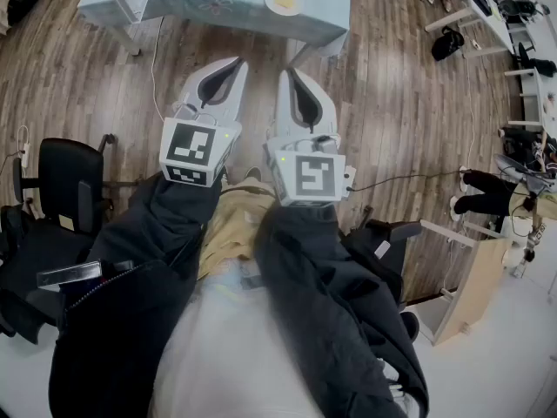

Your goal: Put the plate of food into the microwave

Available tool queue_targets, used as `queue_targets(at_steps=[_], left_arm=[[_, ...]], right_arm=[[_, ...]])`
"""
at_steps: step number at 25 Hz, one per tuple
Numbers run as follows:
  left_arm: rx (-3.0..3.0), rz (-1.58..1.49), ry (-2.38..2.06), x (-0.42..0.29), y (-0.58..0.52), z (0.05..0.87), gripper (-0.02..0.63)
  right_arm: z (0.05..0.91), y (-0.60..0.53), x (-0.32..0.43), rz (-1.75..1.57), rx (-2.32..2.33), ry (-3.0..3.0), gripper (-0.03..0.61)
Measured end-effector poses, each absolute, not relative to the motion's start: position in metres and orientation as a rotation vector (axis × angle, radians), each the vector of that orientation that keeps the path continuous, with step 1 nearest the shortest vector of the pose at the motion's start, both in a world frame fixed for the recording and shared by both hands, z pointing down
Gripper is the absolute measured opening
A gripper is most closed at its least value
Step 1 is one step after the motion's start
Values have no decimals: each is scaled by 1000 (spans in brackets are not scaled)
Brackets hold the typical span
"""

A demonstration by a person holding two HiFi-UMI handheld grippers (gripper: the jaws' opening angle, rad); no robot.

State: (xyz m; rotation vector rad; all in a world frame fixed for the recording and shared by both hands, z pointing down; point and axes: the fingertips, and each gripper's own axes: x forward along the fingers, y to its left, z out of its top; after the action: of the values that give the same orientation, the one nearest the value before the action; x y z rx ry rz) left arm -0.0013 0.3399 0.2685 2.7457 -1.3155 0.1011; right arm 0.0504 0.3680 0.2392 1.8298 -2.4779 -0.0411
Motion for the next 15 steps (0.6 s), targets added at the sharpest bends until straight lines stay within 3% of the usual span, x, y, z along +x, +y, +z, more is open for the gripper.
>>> queue_targets(at_steps=[15], left_arm=[[2679,121,-1319,-59,327,293,0]], right_arm=[[266,357,2,8,1803,-2496,-8]])
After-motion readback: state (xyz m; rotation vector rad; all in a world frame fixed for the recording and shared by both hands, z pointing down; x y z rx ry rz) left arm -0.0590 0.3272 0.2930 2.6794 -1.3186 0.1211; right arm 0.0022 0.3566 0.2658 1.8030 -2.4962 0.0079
